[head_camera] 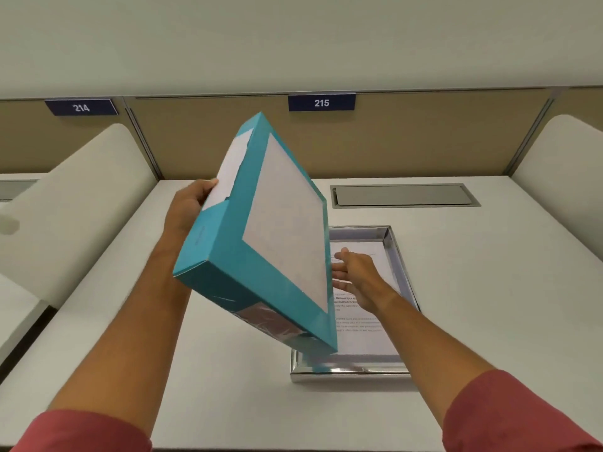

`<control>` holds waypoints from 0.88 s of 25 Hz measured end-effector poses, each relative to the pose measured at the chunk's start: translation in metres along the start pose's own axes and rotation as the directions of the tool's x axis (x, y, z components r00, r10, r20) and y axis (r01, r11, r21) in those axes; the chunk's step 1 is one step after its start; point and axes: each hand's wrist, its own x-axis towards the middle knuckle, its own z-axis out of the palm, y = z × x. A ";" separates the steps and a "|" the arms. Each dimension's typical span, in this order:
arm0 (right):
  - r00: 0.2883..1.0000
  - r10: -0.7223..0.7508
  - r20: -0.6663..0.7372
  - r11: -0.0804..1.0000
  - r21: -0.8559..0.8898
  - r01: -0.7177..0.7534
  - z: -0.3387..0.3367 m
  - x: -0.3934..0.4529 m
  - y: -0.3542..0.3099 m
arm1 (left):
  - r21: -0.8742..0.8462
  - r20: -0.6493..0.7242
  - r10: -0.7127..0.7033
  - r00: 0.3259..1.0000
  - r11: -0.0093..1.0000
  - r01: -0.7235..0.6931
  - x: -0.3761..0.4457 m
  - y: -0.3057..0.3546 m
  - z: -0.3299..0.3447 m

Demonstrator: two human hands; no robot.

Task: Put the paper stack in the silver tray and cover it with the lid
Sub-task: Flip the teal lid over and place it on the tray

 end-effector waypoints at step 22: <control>0.871 -0.197 -0.451 0.977 -0.160 0.138 -0.157 0.021 -0.005 | 0.545 0.076 -0.022 0.997 0.838 -0.023 0.025 -0.134 0.075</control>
